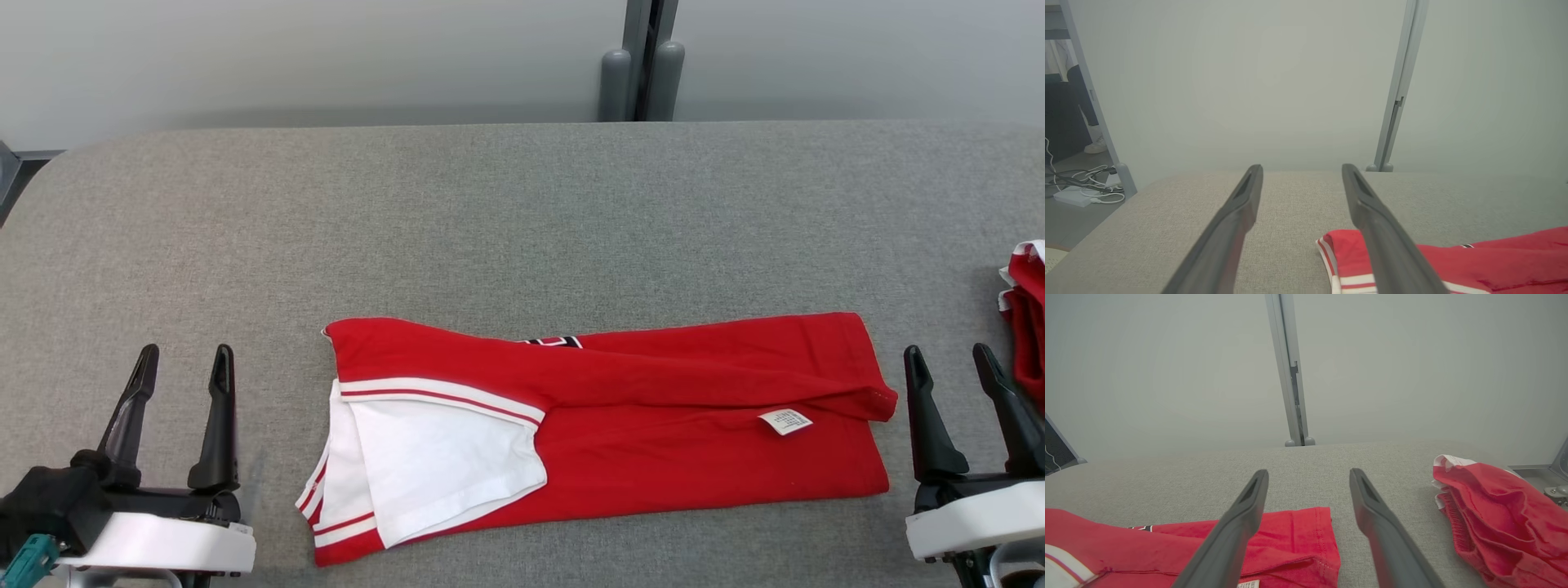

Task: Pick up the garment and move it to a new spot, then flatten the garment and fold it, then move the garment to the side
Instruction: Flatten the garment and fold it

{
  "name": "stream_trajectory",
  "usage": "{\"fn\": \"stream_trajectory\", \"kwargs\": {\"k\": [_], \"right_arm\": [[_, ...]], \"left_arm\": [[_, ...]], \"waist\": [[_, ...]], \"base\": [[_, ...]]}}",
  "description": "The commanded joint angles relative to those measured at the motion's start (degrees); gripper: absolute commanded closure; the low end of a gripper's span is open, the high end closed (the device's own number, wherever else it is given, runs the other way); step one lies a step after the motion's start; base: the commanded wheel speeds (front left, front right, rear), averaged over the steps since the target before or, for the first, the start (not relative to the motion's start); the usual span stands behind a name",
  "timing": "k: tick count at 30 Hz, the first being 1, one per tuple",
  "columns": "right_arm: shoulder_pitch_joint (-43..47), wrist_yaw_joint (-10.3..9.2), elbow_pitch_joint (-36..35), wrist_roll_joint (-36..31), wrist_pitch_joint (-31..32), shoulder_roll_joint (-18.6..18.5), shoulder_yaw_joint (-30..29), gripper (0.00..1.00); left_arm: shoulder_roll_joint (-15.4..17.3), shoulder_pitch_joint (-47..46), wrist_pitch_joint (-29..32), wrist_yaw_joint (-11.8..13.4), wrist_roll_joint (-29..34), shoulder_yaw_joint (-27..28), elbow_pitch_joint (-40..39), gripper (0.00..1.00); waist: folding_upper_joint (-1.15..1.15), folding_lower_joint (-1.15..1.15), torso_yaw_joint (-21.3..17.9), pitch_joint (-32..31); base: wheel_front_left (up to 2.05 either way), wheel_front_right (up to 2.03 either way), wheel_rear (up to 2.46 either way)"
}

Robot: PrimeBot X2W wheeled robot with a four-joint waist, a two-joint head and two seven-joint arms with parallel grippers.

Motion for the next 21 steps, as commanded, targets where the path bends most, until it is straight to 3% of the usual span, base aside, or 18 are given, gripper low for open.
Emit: {"fn": "stream_trajectory", "kwargs": {"k": [1, 10, 16, 21], "right_arm": [[0.18, 0.01, 0.15, -0.42, 0.19, -0.29, -0.17, 0.00], [-1.33, 0.01, 0.64, 0.28, 0.09, -0.71, -1.00, 0.00], [-2.44, 0.01, 5.53, 1.91, -0.60, -2.90, -3.24, 0.00], [-4.13, 0.02, 12.22, 3.92, -0.70, -4.56, -1.84, 0.00]], "left_arm": [[-0.15, 0.05, -0.20, -0.28, 0.38, 0.35, 0.22, 0.00], [-1.32, -1.58, -0.20, -2.24, 1.04, 0.60, 1.85, 0.00], [-1.91, -3.47, -0.21, -2.77, 1.42, 0.16, 2.41, 0.00], [-2.55, -4.89, -0.21, -3.04, 1.68, -0.08, 2.96, 0.00]], "waist": [[0.00, 0.00, 0.15, 0.13], [0.00, 0.00, 1.01, 1.54], [0.00, 0.00, 2.28, 2.89], [0.00, 0.00, 3.48, 4.66]], "base": [[0.00, 0.00, 0.00], [0.00, 0.00, 0.00], [0.00, 0.00, 0.00], [0.00, 0.00, 0.00]]}}
